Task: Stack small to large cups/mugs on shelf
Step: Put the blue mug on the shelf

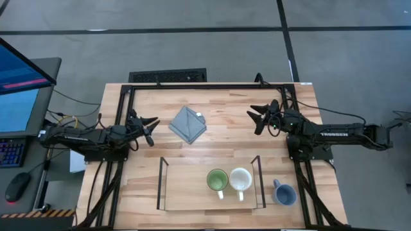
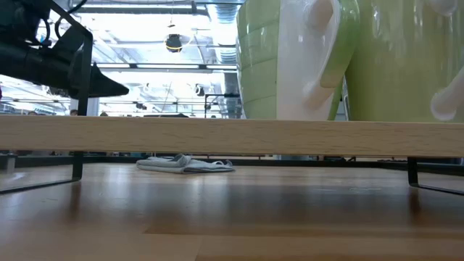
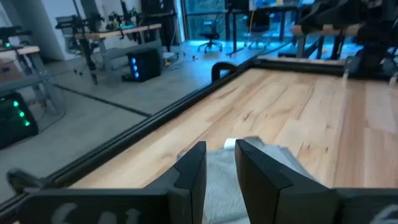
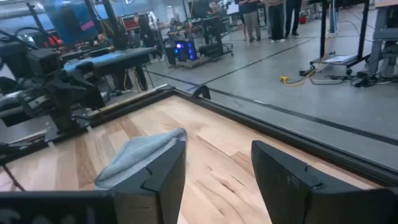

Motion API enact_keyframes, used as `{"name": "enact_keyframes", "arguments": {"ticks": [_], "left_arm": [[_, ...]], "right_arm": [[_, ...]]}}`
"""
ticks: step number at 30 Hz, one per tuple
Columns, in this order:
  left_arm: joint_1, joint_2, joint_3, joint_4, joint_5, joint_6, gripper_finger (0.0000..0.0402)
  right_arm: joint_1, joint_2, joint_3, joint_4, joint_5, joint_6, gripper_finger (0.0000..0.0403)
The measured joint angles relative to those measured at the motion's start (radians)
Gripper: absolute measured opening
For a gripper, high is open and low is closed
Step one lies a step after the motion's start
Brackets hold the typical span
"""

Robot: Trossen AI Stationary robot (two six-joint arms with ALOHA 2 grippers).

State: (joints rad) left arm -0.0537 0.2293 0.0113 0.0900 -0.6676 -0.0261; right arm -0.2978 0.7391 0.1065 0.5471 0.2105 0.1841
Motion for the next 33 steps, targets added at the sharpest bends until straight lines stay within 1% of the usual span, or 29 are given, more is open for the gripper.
{"name": "enact_keyframes", "arguments": {"ticks": [4, 8, 11, 15, 18, 22, 24, 29, 33], "left_arm": [[0.003, -0.022, 0.003, -0.001, 0.095, 0.041, 0.0076], [0.003, -0.035, 0.004, -0.002, 0.107, 0.042, 0.0076], [0.003, -0.036, 0.004, -0.005, 0.109, 0.042, 0.0076], [0.003, -0.036, 0.007, -0.021, 0.11, 0.044, 0.0076], [0.003, -0.035, 0.007, -0.024, 0.115, 0.044, 0.0076], [0.003, -0.035, 0.008, -0.027, 0.123, 0.048, 0.0076], [0.003, -0.035, 0.008, -0.028, 0.125, 0.06, 0.0076], [0.003, -0.035, 0.008, -0.03, 0.166, 0.07, 0.0076], [0.003, -0.035, 0.008, -0.031, 0.199, 0.07, 0.0076]], "right_arm": [[0.017, 0.0, 0.014, 0.0, -0.001, -0.005, 0.0205], [0.052, 0.0, 0.058, -0.049, 0.0, 0.0, 0.0205], [0.086, 0.0, 0.149, -0.2, 0.024, 0.012, 0.0205], [0.141, 0.002, 0.313, -0.503, 0.131, 0.089, 0.0205], [0.183, 0.002, 0.425, -0.752, 0.194, 0.209, 0.0205], [0.249, 0.002, 0.528, -1.011, 0.199, 0.393, 0.0205], [0.287, 0.002, 0.564, -1.114, 0.2, 0.473, 0.0205], [0.397, 0.002, 0.614, -1.312, 0.183, 0.693, 0.0205], [0.503, 0.002, 0.626, -1.388, 0.176, 0.872, 0.0205]]}}
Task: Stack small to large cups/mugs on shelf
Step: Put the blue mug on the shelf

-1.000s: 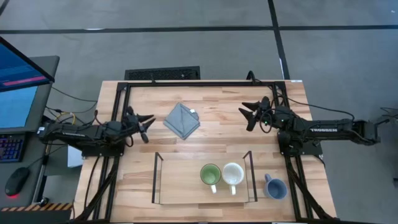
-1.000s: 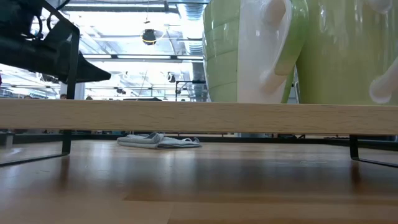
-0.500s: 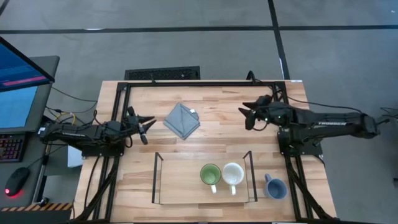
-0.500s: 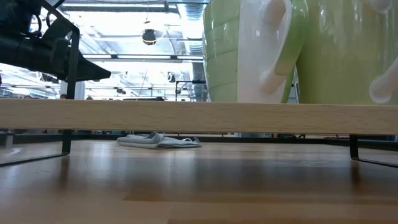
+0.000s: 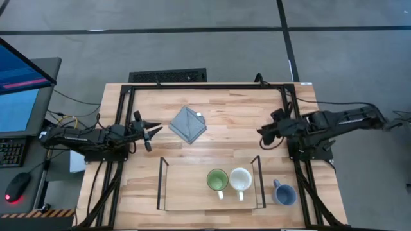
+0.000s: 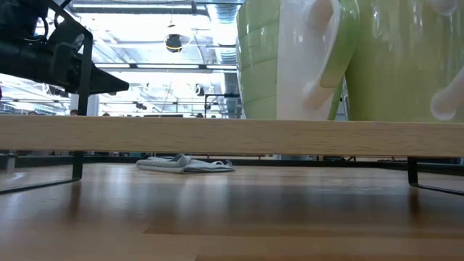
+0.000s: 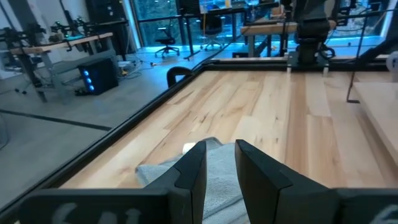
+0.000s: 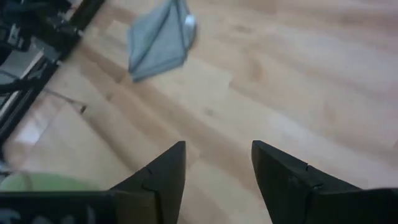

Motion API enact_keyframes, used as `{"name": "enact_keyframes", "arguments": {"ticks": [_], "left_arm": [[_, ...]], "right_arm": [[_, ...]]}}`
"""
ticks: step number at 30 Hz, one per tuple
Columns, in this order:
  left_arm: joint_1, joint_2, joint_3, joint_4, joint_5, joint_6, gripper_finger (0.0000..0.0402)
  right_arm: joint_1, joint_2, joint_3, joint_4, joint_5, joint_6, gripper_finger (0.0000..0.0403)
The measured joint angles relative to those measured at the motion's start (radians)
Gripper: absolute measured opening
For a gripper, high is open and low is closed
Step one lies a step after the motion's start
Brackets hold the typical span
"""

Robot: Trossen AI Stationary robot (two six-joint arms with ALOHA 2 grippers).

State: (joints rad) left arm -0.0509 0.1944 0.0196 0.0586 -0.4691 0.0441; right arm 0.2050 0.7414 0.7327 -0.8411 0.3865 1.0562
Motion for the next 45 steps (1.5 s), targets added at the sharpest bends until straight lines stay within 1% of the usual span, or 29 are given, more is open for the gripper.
{"name": "enact_keyframes", "arguments": {"ticks": [4, 7, 14, 18, 26, 32, 35, 39, 45], "left_arm": [[0.0, 0.0, 0.0, 0.0, 0.001, 0.004, 0.0076], [0.0, 0.0, 0.0, 0.0, 0.001, 0.005, 0.0076], [0.0, 0.0, 0.0, 0.0, -0.009, 0.029, 0.0076], [0.0, 0.0, 0.0, 0.001, -0.01, 0.031, 0.0076], [0.0, 0.0, -0.001, 0.004, 0.004, 0.023, 0.0076], [0.0, 0.0, -0.001, 0.005, 0.017, 0.003, 0.0076], [0.0, 0.0, -0.001, 0.005, 0.017, 0.001, 0.0076], [0.0, 0.0, -0.001, 0.005, 0.018, 0.001, 0.0076], [0.0, 0.0, -0.001, 0.004, 0.018, 0.0, 0.0076]], "right_arm": [[0.091, 0.007, 0.014, -0.093, -0.025, 0.184, 0.0205], [0.16, 0.053, 0.04, -0.193, -0.03, 0.29, 0.0205], [0.321, 0.239, 0.188, -0.336, -0.087, 0.37, 0.0205], [0.436, 0.339, 0.278, -0.429, -0.102, 0.443, 0.0205], [0.704, 0.458, 0.356, -0.441, -0.148, 0.606, 0.0205], [0.854, 0.524, 0.385, -0.438, -0.155, 0.839, 0.0205], [0.899, 0.559, 0.399, -0.43, -0.156, 0.882, 0.0205], [0.926, 0.603, 0.421, -0.431, -0.174, 0.889, 0.0205], [0.928, 0.638, 0.424, -0.43, -0.351, 0.995, 0.0205]]}}
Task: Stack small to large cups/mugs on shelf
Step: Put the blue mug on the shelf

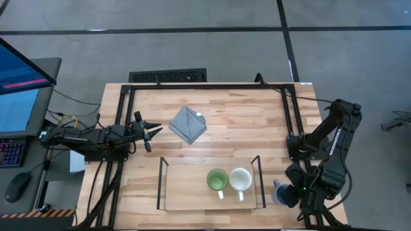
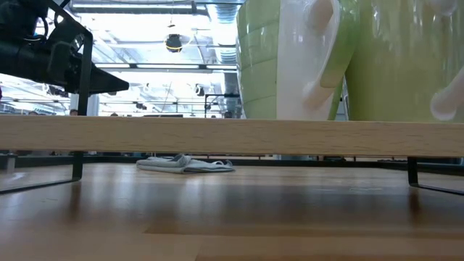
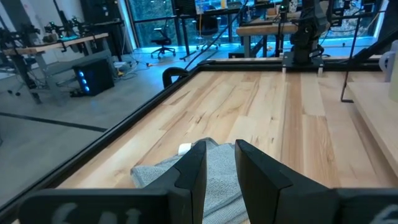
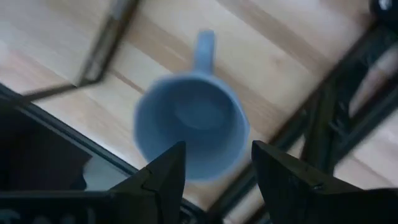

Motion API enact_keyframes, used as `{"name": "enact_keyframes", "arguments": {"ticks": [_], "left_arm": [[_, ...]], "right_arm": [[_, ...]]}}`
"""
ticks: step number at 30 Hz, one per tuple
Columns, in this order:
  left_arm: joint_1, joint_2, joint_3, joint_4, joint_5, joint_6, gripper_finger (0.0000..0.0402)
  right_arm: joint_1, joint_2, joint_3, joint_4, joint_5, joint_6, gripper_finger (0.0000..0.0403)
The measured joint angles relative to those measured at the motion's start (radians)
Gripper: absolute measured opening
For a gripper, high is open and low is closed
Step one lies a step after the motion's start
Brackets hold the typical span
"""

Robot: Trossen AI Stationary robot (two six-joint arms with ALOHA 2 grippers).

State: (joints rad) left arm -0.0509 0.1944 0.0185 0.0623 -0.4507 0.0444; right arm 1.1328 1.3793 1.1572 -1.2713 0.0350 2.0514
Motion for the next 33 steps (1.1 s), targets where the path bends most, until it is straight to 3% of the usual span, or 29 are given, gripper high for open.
{"name": "enact_keyframes", "arguments": {"ticks": [5, 10, 33], "left_arm": [[0.0, 0.0, 0.0, -0.001, 0.0, -0.003, 0.0076], [0.0, 0.0, 0.0, -0.001, 0.0, -0.006, 0.0076], [0.0, 0.0, 0.0, -0.002, 0.0, -0.04, 0.0076]], "right_arm": [[0.0, 0.019, 0.0, 0.002, -0.008, 0.047, 0.0205], [0.0, 0.016, 0.0, 0.036, -0.012, 0.201, 0.0205], [-0.008, 0.101, -0.001, 0.102, 0.014, 0.122, 0.0205]]}}
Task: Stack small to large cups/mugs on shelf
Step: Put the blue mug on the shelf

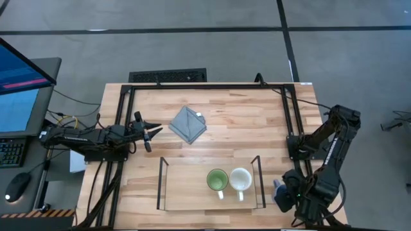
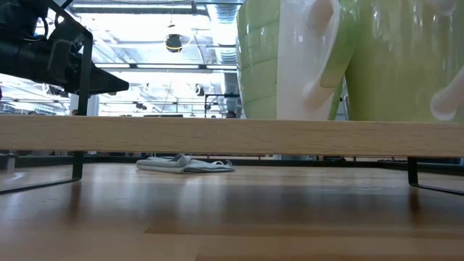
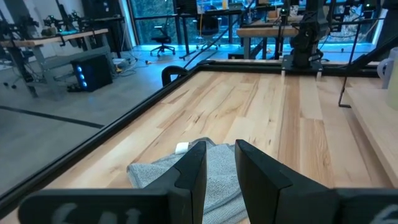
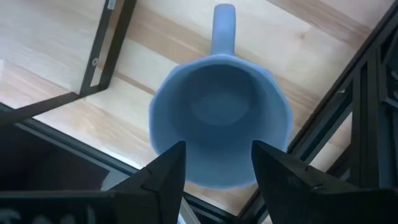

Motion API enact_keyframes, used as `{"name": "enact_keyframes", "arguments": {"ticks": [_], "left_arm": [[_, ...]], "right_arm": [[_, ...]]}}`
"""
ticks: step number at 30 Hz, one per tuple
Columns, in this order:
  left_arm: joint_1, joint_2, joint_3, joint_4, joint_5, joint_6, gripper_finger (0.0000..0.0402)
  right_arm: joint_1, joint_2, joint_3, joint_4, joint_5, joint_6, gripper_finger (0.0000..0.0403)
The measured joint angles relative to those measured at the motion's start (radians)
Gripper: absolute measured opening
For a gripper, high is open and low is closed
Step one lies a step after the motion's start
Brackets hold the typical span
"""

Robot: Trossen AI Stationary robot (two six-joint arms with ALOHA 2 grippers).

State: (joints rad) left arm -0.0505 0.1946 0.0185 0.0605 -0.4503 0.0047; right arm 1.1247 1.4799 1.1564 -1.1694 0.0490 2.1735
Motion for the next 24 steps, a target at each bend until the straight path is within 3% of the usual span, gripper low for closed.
{"name": "enact_keyframes", "arguments": {"ticks": [14, 24], "left_arm": [[0.0, 0.0, 0.0, 0.001, 0.0, -0.001, 0.0076], [0.0, 0.0, 0.0, 0.001, 0.0, -0.001, 0.0076]], "right_arm": [[0.021, 0.0, 0.0, -0.033, -0.098, 0.105, 0.0205], [0.021, 0.016, 0.0, -0.08, -0.105, 0.114, 0.0205]]}}
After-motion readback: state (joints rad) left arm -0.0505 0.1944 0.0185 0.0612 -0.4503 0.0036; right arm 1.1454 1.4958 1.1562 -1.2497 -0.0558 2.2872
